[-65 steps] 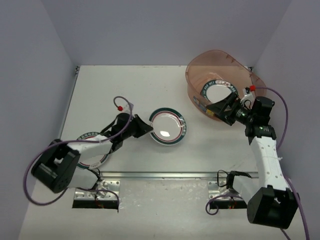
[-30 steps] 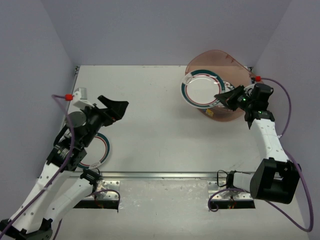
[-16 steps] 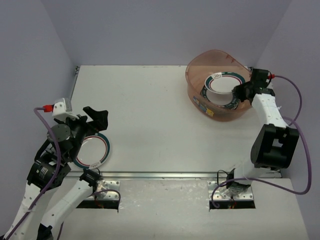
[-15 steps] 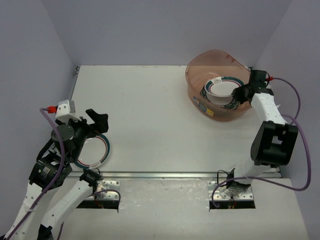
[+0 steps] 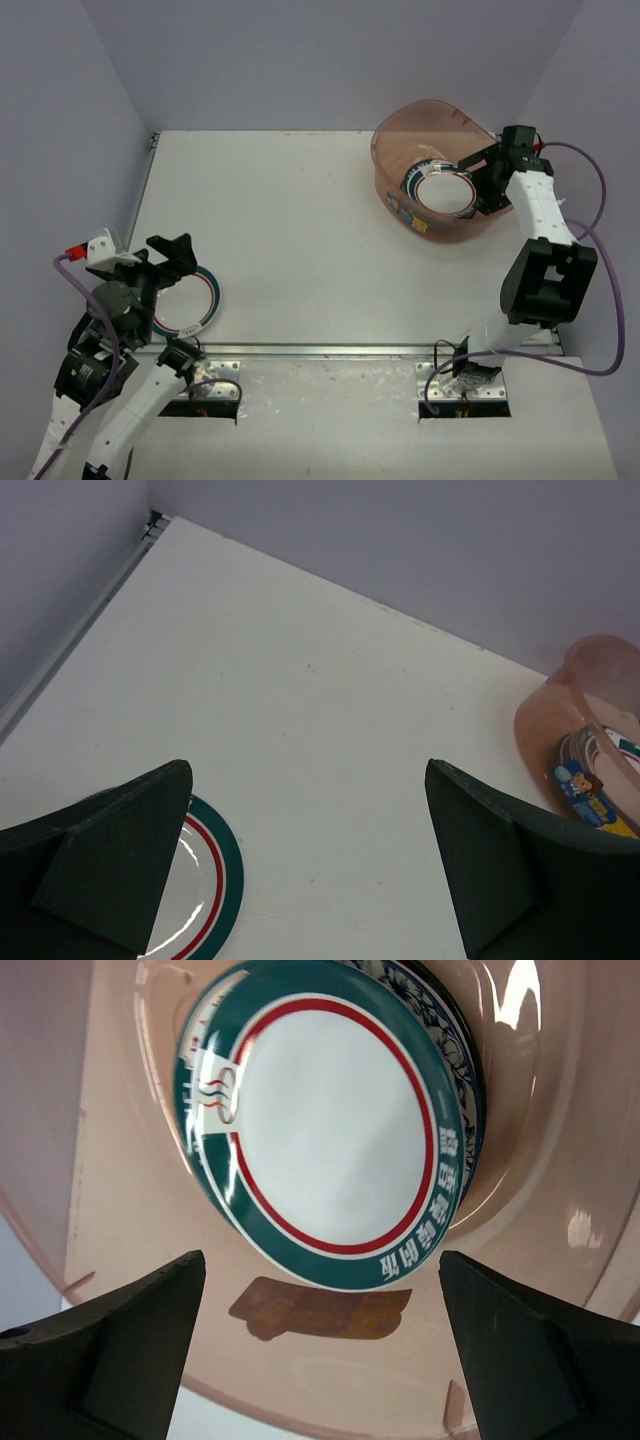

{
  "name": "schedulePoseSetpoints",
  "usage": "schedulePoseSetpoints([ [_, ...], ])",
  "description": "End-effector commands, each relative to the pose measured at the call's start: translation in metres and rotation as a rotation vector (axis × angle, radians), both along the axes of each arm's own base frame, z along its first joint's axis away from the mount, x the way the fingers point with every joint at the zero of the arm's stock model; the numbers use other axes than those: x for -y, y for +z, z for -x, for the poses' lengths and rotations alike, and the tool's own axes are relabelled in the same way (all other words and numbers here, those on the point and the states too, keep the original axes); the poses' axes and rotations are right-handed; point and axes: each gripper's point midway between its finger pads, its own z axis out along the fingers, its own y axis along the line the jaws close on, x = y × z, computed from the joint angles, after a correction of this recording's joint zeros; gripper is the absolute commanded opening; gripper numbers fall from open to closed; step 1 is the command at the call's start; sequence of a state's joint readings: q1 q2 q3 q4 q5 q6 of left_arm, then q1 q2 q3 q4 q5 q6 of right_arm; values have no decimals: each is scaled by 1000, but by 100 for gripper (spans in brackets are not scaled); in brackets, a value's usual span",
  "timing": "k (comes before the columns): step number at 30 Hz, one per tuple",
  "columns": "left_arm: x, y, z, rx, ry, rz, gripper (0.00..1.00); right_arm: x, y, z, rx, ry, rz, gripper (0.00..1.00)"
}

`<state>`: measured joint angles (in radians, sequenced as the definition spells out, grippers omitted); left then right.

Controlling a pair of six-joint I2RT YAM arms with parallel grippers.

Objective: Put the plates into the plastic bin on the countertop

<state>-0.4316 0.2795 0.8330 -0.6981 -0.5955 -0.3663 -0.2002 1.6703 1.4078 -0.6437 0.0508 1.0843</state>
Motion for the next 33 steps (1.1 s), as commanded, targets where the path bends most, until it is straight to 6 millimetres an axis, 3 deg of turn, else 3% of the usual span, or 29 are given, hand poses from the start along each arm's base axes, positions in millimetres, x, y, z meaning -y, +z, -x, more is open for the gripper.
schedulePoseSetpoints([
  [1,10,-11,-23,-32,12,-4,100,-4,55,11,72,22,66,99],
  [4,25,-20,-37,-83,-45,-37,100,-16,68,9,133,104,62,99],
  [7,26,-27,-41,-115,-38,-45,100,-60,97,3,256,321,9,99],
  [9,24,-27,-41,-111,-30,-41,100,-117,127,5,397,533,58,99],
  [10,20,-26,-40,-107,-4,-34,100,-160,142,14,465,690,81,99],
  [13,3,-21,-35,-87,94,4,100,-283,147,73,646,1158,90,99],
  [15,-7,-19,-30,-78,150,28,100,-335,156,109,783,1324,55,99],
  [19,-31,-5,-10,7,249,82,100,-425,91,170,665,1558,-129,99],
  [23,-45,6,9,102,298,142,100,-494,33,199,529,1618,-252,99],
  [24,-48,8,13,122,304,152,100,-506,15,199,493,1621,-267,99],
  [25,-51,11,19,154,308,172,100,-524,-14,198,406,1592,-322,99],
  [33,-53,13,25,186,306,192,100,-598,-111,197,189,1437,-484,87],
])
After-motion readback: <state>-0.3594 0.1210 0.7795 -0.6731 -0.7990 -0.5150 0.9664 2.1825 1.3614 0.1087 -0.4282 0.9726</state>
